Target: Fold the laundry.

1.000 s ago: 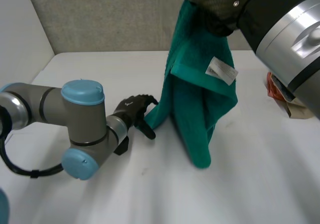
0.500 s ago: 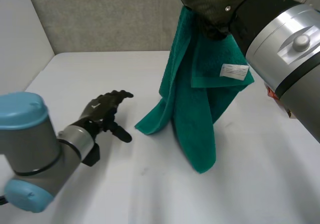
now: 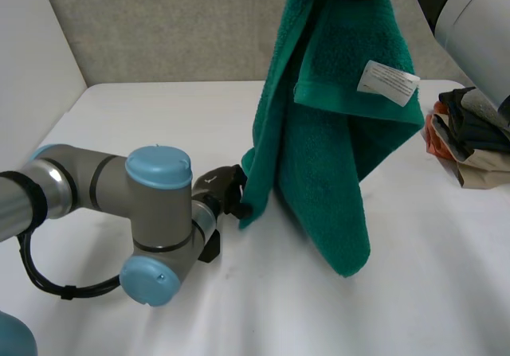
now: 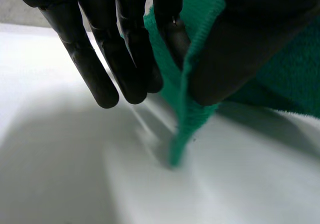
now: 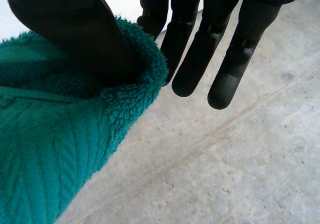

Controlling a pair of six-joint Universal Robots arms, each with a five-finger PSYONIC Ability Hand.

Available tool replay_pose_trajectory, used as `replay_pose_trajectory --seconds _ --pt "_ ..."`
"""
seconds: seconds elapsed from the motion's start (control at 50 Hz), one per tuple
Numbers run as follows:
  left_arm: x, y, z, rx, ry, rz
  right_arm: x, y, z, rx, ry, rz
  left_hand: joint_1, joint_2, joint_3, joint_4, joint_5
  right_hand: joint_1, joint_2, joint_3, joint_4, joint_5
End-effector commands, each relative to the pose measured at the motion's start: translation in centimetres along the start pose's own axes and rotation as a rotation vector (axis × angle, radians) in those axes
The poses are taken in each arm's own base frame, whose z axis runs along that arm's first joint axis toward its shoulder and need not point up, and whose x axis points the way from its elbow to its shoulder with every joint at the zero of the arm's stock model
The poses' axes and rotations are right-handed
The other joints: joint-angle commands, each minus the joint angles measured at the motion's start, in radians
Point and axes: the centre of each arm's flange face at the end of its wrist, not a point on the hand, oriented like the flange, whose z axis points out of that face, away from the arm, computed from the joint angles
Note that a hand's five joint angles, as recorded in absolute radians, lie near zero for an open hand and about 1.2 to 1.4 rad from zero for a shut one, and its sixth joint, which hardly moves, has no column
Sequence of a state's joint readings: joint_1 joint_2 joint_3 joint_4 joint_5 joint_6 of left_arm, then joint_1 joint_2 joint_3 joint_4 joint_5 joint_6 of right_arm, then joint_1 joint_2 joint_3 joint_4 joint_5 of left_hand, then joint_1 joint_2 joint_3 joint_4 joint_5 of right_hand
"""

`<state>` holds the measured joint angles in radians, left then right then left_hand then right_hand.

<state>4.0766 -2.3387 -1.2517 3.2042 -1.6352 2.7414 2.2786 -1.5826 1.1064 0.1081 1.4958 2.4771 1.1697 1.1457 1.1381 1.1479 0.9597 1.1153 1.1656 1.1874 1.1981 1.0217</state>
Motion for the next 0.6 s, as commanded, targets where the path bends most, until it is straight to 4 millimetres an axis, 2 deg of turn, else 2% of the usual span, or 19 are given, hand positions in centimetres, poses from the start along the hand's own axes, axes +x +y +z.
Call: replay_pose_trajectory --seconds 0.02,0.08,0.1,0.16,0.18,0.24,0.26,0.3,0.32,0.38,0.4,0.46,0.48,0.54,0.56,0.6 --pt "-2.9 -4.6 -2.9 0.066 -0.128 -0.089 0.4 3.6 0.4 -0.107 0.01 -0.021 0.227 0.251 0.258 0.248 0.262 0.281 0.231 0.209 0.198 0.2" --pt "-4.6 -7.8 -5.1 0.162 -0.168 -0.09 0.8 6.1 0.4 -0.185 0.006 -0.044 0.227 0.251 0.258 0.248 0.262 0.281 0.231 0.209 0.198 0.2" --pt "-5.7 -10.1 -6.6 0.244 -0.183 -0.074 1.3 8.4 0.4 -0.25 0.0 -0.065 0.227 0.251 0.258 0.248 0.262 0.281 0.231 0.209 0.198 0.2" --pt "-7.2 -13.1 -8.9 0.351 -0.188 -0.008 1.9 11.8 0.1 -0.347 -0.034 -0.088 0.227 0.251 0.258 0.248 0.262 0.281 0.231 0.209 0.198 0.2" --pt "-7.7 -14.5 -10.3 0.396 -0.181 0.061 1.8 14.1 -0.2 -0.406 -0.074 -0.091 0.227 0.251 0.258 0.248 0.262 0.281 0.231 0.209 0.198 0.2" --pt "-7.9 -15.5 -12.1 0.423 -0.148 0.223 1.8 17.2 -0.7 -0.485 -0.128 -0.086 0.227 0.251 0.258 0.248 0.262 0.281 0.231 0.209 0.198 0.2" --pt "-8.0 -15.5 -12.4 0.416 -0.14 0.258 1.3 19.1 -1.1 -0.535 -0.174 -0.073 0.227 0.251 0.258 0.248 0.262 0.281 0.231 0.209 0.198 0.2" --pt "-8.3 -15.1 -12.5 0.39 -0.139 0.308 0.5 20.7 -1.5 -0.575 -0.219 -0.057 0.227 0.251 0.258 0.248 0.262 0.281 0.231 0.209 0.198 0.2" --pt "-8.6 -14.6 -12.3 0.362 -0.148 0.337 -0.4 22.3 -1.8 -0.614 -0.262 -0.044 0.227 0.251 0.258 0.248 0.262 0.281 0.231 0.209 0.198 0.2" --pt "-9.4 -13.8 -11.3 0.309 -0.171 0.368 -1.4 24.4 -2.0 -0.663 -0.303 -0.037 0.227 0.251 0.258 0.248 0.262 0.281 0.231 0.209 0.198 0.2" --pt "-10.0 -13.0 -10.1 0.26 -0.185 0.382 -1.8 25.8 -1.9 -0.688 -0.316 -0.035 0.227 0.251 0.258 0.248 0.262 0.281 0.231 0.209 0.198 0.2" --pt "-10.5 -12.0 -8.0 0.203 -0.198 0.412 -2.3 27.8 -1.0 -0.701 -0.302 -0.034 0.227 0.251 0.258 0.248 0.262 0.281 0.231 0.209 0.198 0.2" --pt "-10.7 -11.6 -6.4 0.186 -0.207 0.441 -2.3 28.9 -0.1 -0.69 -0.272 -0.04 0.227 0.251 0.258 0.248 0.262 0.281 0.231 0.209 0.198 0.2" --pt "-10.8 -12.3 -3.9 0.205 -0.228 0.482 -2.1 30.2 1.9 -0.64 -0.206 -0.063 0.227 0.251 0.258 0.248 0.262 0.281 0.231 0.209 0.198 0.2" --pt "-10.6 -13.2 -2.4 0.24 -0.235 0.499 -1.6 30.5 3.6 -0.582 -0.143 -0.091 0.227 0.251 0.258 0.248 0.262 0.281 0.231 0.209 0.198 0.2" --pt "-10.0 -14.9 -1.3 0.307 -0.238 0.518 -0.9 30.5 5.5 -0.513 -0.071 -0.126 0.227 0.251 0.258 0.248 0.262 0.281 0.231 0.209 0.198 0.2"
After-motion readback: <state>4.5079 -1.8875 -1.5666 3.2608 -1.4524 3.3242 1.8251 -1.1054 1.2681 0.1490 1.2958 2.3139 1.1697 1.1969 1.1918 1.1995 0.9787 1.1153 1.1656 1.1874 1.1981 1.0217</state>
